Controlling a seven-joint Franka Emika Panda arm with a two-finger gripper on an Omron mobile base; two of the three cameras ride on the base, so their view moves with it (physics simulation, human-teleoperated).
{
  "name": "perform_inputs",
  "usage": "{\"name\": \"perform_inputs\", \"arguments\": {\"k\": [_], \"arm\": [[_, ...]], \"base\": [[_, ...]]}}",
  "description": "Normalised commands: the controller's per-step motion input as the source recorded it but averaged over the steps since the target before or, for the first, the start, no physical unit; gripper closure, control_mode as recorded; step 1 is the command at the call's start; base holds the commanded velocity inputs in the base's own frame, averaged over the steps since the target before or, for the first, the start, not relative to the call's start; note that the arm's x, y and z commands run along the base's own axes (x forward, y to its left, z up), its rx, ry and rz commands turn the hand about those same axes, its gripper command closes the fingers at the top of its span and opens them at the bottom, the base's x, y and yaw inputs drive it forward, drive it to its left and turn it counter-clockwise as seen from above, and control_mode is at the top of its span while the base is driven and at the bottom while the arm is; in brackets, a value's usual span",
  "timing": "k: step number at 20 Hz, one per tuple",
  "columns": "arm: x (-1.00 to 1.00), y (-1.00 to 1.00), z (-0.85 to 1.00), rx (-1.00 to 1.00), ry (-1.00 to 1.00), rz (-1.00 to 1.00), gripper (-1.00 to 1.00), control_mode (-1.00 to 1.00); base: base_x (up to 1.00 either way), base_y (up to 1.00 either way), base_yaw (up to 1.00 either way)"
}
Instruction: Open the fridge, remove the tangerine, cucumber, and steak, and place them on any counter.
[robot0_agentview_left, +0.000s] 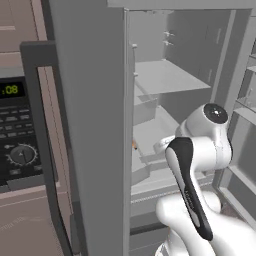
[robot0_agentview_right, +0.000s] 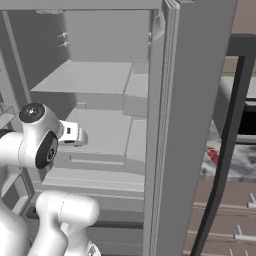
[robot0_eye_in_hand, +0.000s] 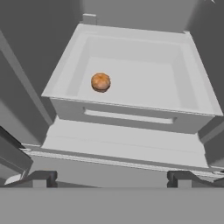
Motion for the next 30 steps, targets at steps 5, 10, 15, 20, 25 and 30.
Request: {"name": "perform_inputs", "arguments": {"k": [5, 10, 15, 20, 25, 30], "arm": [[0.00, 0.00, 0.00, 0.00, 0.00, 0.00, -1.00, 1.00], [0.00, 0.00, 0.00, 0.00, 0.00, 0.00, -1.00, 1.00], [0.00, 0.00, 0.00, 0.00, 0.00, 0.00, -1.00, 1.00], [0.00, 0.00, 0.00, 0.00, 0.00, 0.00, -1.00, 1.00], [0.00, 0.00, 0.00, 0.00, 0.00, 0.00, -1.00, 1.00], [0.94, 0.05, -0.42, 0.01, 0.00, 0.00, -1.00, -1.00]], "base": [[0.31, 0.13, 0.00], [0.78, 0.07, 0.00], [0.80, 0.14, 0.00], [0.70, 0.01, 0.00], [0.78, 0.00, 0.00], [0.00, 0.00, 0.00]]}}
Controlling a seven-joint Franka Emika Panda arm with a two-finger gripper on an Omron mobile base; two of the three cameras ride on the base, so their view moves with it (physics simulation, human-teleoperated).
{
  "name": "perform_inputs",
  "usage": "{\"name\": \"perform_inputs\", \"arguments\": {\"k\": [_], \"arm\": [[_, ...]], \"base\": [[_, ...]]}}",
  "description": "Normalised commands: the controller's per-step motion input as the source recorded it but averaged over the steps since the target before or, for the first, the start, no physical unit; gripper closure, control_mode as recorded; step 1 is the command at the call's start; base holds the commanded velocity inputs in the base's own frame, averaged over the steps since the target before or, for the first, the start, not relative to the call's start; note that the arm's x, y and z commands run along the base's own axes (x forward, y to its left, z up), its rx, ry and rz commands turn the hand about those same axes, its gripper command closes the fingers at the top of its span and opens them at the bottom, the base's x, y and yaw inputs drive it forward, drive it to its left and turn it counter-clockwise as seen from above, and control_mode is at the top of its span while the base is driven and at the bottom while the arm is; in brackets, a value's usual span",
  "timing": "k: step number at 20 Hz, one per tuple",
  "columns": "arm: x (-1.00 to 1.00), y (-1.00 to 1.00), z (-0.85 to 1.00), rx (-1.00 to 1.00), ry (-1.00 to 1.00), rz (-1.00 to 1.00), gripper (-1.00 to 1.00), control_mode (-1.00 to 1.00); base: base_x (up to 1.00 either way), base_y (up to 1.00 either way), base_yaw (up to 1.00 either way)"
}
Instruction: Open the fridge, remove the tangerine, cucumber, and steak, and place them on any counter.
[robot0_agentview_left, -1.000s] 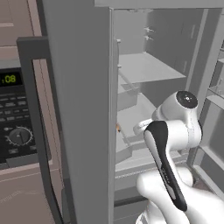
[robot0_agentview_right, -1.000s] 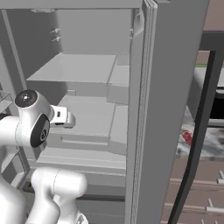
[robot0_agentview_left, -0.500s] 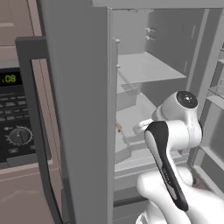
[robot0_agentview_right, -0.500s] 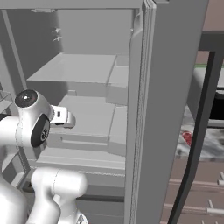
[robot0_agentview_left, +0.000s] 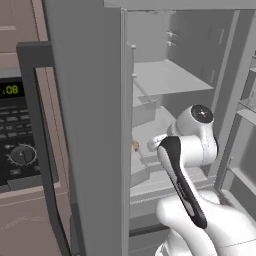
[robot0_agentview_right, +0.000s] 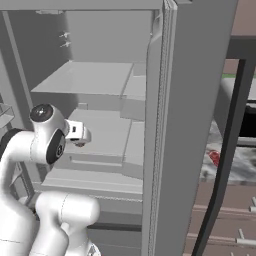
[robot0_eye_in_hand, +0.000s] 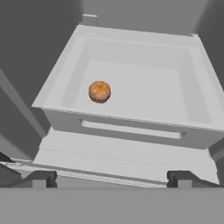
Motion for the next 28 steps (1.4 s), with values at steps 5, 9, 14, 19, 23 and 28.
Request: {"name": "perform_inputs", "arguments": {"k": [5, 9, 14, 19, 23, 28], "arm": [[0.98, 0.14, -0.50, 0.01, 0.00, 0.00, -1.00, -1.00], [0.58, 0.42, -0.50, 0.00, 0.00, 0.00, -1.00, -1.00], [0.04, 0.34, -0.21, 0.00, 0.00, 0.00, -1.00, -1.00], [0.21, 0.07, -0.01, 0.02, 0.00, 0.00, -1.00, -1.00], [0.26, 0.00, -0.01, 0.00, 0.01, 0.00, -1.00, -1.00], [0.24, 0.00, -0.15, 0.00, 0.01, 0.00, -1.00, -1.00]], "base": [[0.00, 0.00, 0.00], [0.00, 0.00, 0.00], [0.00, 0.00, 0.00], [0.00, 0.00, 0.00], [0.00, 0.00, 0.00], [0.00, 0.00, 0.00]]}}
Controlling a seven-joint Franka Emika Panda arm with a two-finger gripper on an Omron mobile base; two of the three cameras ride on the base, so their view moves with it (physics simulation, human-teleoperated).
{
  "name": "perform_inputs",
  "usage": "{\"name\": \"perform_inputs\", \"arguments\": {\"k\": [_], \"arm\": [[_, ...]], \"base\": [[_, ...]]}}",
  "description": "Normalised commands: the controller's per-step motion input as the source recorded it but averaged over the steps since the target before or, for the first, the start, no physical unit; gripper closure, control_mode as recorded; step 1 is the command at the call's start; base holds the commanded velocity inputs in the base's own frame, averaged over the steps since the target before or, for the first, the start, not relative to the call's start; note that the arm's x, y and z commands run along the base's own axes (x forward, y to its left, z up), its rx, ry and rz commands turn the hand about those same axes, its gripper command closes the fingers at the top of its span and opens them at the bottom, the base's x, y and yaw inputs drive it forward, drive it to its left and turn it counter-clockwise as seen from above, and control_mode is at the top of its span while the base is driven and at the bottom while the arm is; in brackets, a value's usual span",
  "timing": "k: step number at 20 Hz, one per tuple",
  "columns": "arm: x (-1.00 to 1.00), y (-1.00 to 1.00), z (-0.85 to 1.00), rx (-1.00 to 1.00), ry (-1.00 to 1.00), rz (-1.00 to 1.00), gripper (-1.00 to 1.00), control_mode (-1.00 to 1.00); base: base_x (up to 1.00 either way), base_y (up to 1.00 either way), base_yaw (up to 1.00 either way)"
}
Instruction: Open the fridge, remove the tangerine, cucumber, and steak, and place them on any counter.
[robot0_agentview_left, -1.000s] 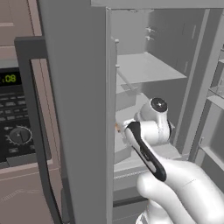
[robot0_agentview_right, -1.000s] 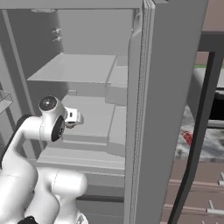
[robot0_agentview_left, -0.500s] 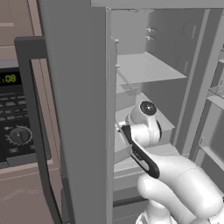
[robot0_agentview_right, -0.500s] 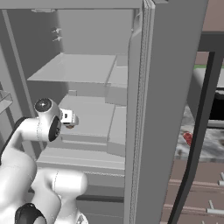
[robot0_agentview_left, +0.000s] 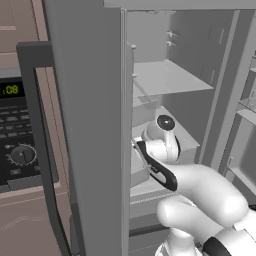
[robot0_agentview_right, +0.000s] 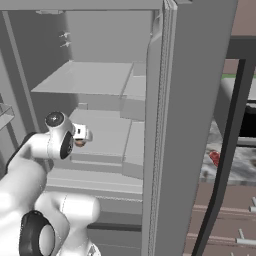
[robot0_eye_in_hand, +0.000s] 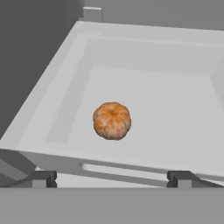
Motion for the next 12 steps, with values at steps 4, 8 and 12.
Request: {"name": "perform_inputs", "arguments": {"k": [4, 8, 12], "arm": [[0.18, 0.00, -0.21, 0.00, 0.05, 0.00, -1.00, -1.00], [0.22, 0.00, -0.21, 0.00, 0.03, 0.00, -1.00, -1.00], [0.29, 0.00, -0.09, 0.00, 0.00, 0.00, -1.00, -1.00]], "base": [[0.00, 0.00, 0.00], [0.00, 0.00, 0.00], [0.00, 0.00, 0.00]]}}
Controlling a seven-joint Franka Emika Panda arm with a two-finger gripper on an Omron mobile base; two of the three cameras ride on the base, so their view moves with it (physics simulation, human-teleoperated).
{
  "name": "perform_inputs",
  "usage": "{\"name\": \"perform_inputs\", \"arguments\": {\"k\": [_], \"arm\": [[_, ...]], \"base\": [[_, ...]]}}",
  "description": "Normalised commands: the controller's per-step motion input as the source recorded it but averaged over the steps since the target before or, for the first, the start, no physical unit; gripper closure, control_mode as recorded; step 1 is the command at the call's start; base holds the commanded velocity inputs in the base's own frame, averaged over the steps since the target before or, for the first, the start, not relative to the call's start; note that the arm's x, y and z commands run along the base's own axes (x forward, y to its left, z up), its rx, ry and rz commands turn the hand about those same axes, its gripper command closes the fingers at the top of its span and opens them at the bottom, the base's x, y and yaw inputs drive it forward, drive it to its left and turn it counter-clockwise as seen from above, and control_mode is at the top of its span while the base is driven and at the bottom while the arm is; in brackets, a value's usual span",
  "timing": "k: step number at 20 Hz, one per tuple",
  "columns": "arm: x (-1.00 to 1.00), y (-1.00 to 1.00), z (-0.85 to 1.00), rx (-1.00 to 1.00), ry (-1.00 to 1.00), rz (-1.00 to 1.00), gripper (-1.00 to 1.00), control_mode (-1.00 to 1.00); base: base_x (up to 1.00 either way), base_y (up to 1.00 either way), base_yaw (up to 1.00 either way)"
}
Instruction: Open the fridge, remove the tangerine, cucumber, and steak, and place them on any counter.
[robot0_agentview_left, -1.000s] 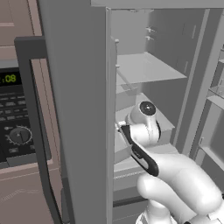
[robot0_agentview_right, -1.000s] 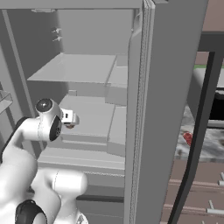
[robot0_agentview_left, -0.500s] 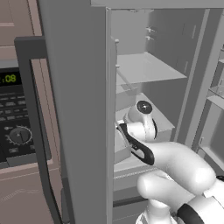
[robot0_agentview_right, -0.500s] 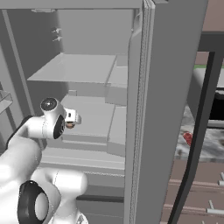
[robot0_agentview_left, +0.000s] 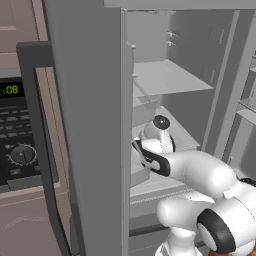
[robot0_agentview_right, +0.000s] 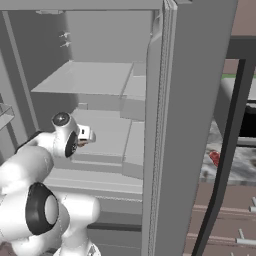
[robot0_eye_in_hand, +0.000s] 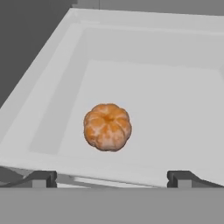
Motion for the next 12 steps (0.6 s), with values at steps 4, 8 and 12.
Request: {"name": "perform_inputs", "arguments": {"k": [4, 8, 12], "arm": [[0.26, 0.01, -0.11, 0.00, 0.01, 0.00, -1.00, -1.00], [0.24, 0.08, -0.16, 0.00, 0.04, 0.00, -1.00, -1.00], [0.25, 0.11, -0.18, 0.00, 0.05, 0.00, -1.00, -1.00]], "base": [[0.00, 0.00, 0.00], [0.00, 0.00, 0.00], [0.00, 0.00, 0.00]]}}
